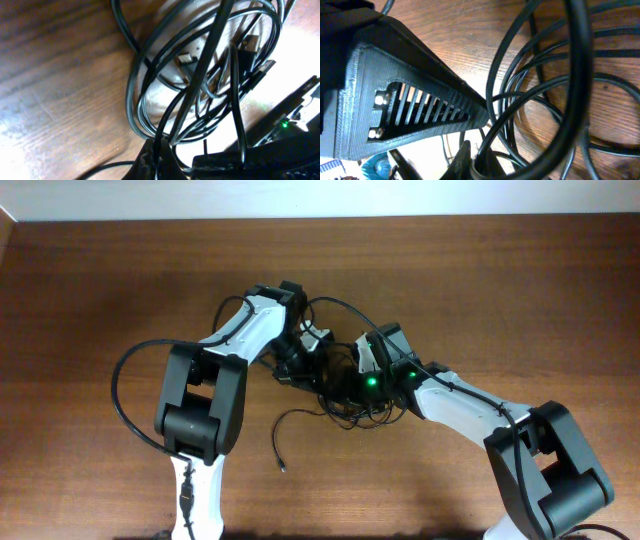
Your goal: Untangle cables
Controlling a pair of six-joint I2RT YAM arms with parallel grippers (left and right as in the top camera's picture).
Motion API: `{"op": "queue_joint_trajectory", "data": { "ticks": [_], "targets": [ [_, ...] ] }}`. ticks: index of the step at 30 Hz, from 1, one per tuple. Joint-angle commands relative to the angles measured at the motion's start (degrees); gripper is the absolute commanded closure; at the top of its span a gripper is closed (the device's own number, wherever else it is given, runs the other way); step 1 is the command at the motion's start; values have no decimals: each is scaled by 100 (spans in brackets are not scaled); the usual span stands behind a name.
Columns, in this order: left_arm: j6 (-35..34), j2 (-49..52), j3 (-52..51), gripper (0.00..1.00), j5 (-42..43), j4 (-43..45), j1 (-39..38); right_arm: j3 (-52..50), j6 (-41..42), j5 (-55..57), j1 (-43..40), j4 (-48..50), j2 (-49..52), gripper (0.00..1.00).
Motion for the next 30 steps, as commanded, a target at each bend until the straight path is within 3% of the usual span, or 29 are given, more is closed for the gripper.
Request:
{"op": "queue_joint_trajectory", "data": {
  "ticks": [1,5,9,15,27,30],
  "targets": [
    [426,42,-33,100,507,-85,-4,-22,-59,-660,26,103,15,96],
    [566,42,-33,100,619,-101,-4,-24,-109,-841,28,-85,15,76],
    [577,42,-33,100,616,-87,-4,-24,-444,-828,37,-332,15,75],
    [605,42,-33,100,232,-81,-4,-24,-450,-374,33,-621,15,87],
    [605,42,-33,100,157,-83,-4,-24,-426,494,26,-837,15,96],
    [605,42,-33,100,52,-90,-4,26,-428,157,-96,-592,-105,96]
  ]
}}
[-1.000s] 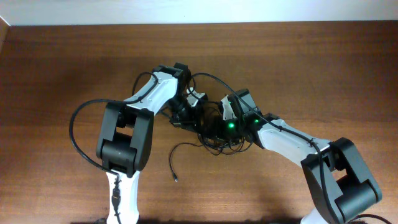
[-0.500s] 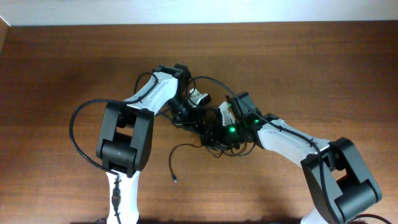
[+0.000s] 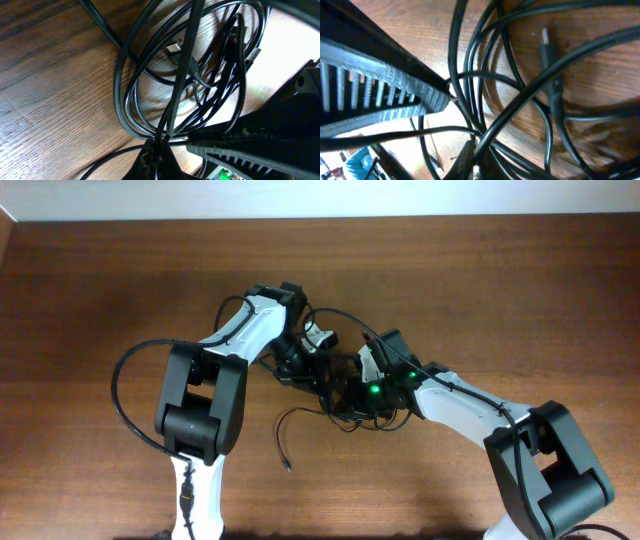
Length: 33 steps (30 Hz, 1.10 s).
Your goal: Untangle cables
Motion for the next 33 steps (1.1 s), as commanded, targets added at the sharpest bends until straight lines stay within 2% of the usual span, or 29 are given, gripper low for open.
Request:
{"op": "queue_joint_trajectory", "data": {
  "ticks": [1,7,12,18,27,33],
  "targets": [
    [116,42,-33,100,-105,-28,-4,52,-57,-249,-170,308,-216,96],
    [116,42,-33,100,-105,-79,-4,225,-55,-732,-791,378,-1113,96],
    [116,42,-31,100,-105,-79,-4,225,-490,-874,-1676,-472,-1784,96],
    [116,42,-33,100,-105,-74,0,225,-621,-2306,-2828,-323,-2122,96],
    [116,42,-33,100,-105,-74,11,225,-660,-2315,-4271,-1106,-2140,96],
    [116,42,-33,100,-103,-74,11,223,-660,-1443,-4704,-1707,-2140,96]
  ]
}}
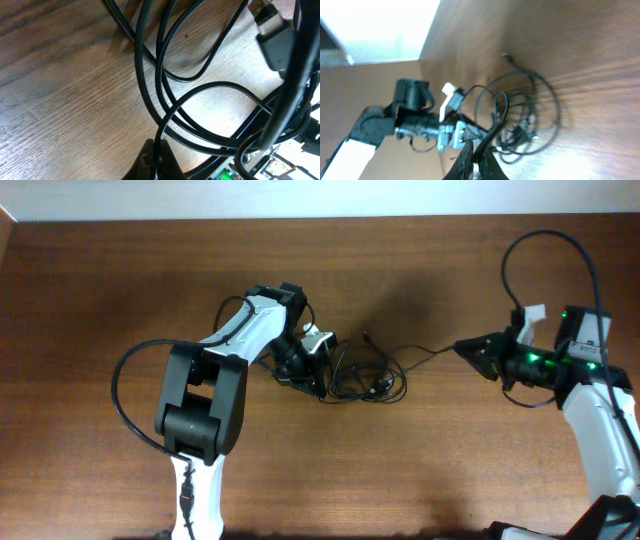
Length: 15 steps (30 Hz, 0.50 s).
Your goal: Untangle cables
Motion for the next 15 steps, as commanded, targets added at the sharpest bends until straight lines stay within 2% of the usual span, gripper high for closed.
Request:
{"op": "queue_joint_trajectory", "data": {
  "ticks": [1,6,15],
  "targets": [
    [116,42,-33,100,-4,-15,11,92,-105,874,-205,-234,-129,96],
    [120,42,-31,100,-4,39,11,92,-103,2721,-210,-894,-129,96],
    [118,42,-33,100,-7,166,11,92,-105,4793,-203,-1287,-129,96]
  ]
}}
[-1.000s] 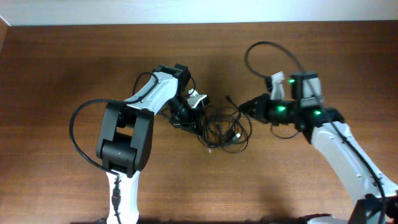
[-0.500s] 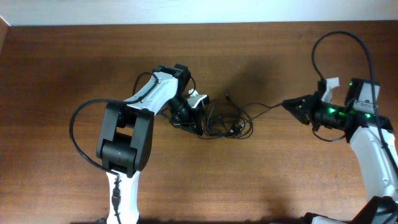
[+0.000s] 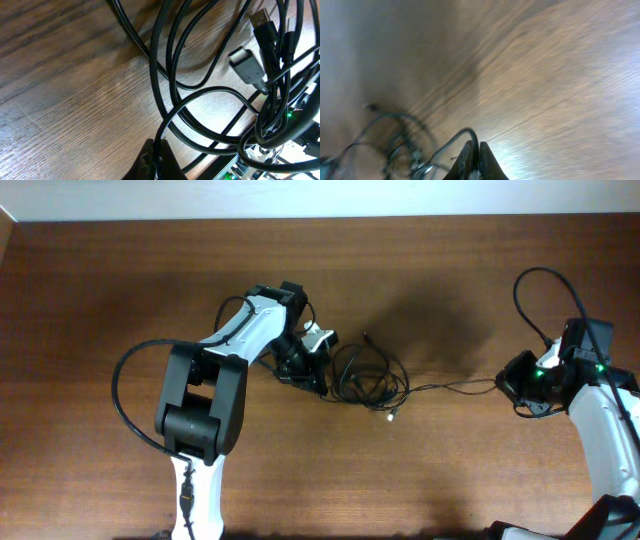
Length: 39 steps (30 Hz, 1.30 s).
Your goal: Untangle cables
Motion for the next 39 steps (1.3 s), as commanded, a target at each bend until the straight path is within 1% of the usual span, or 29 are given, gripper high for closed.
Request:
{"op": "queue_joint_trajectory", "data": {
  "ticks": [1,7,8,9,12,14,16,18,20,21,23,26,28,29,30,32,33,34,35,36,38,39],
  "targets": [
    [116,42,-33,100,-22,9,11,85,-83,1169,-57,-181,-127,96],
    [116,42,-33,100,-22,61,7,85,-81,1167,-57,-841,-127,95],
    [120,42,-31,100,-26,120,4,85,-81,1139,-52,-1023,-127,94],
    [140,42,-33,100,-26,186,4,85,-79,1117,-52,-1169,-127,88],
    [136,42,-33,100,-24,289,4,85,-81,1106,-52,-1580,-127,88],
    [133,39,-20,100,-20,192,4,85,-83,1106,-52,-1786,-127,83],
    [133,17,216,100,-22,-201,13,85,-85,1104,-52,-1917,-127,81],
    [133,-11,675,100,-22,-706,17,85,-179,1067,-52,-1976,-127,78],
    [114,-70,1272,100,-24,-1176,-13,85,-774,531,-52,-1954,-127,74],
    [-4,-116,1698,100,-122,-1436,-33,85,-1088,212,-52,-1926,-127,71],
    [-424,-170,2374,100,-509,-1762,-50,85,-1517,-232,-52,-1893,-127,66],
    [-1036,-188,3499,100,-1176,-2352,-96,85,-1908,-658,-52,-1869,-127,56],
    [-1322,-188,4310,100,-1727,-2791,-173,85,-2691,-1523,-52,-1838,-127,49],
    [-1386,-188,4695,100,-2155,-2918,-245,85,-3158,-2100,-52,-1838,-127,46],
    [-1427,-236,4957,100,-2531,-2916,-345,85,-3630,-2706,-52,-1843,-127,42],
    [-1755,-304,5440,100,-3292,-2916,-575,85,-4419,-3676,-52,-1840,-127,37],
    [-1899,-337,5648,100,-3600,-2914,-691,85,-4448,-3788,-52,-1801,-127,32],
    [-2017,-358,5805,100,-3853,-2905,-782,85,-4411,-3810,-52,-1742,-127,25],
    [-2098,-374,5952,100,-4065,-2894,-861,85,-4360,-3807,-52,-1674,-127,21],
    [-2203,-389,6111,100,-4256,-2894,-931,87,-4360,-3816,-55,-1620,-127,18],
    [-2302,-411,6457,100,-4468,-2894,-1071,87,-4376,-4009,-52,-1606,-127,18],
    [-2334,-422,6623,100,-4564,-2892,-1126,87,-4538,-4256,-48,-1604,-127,18]
  ]
}}
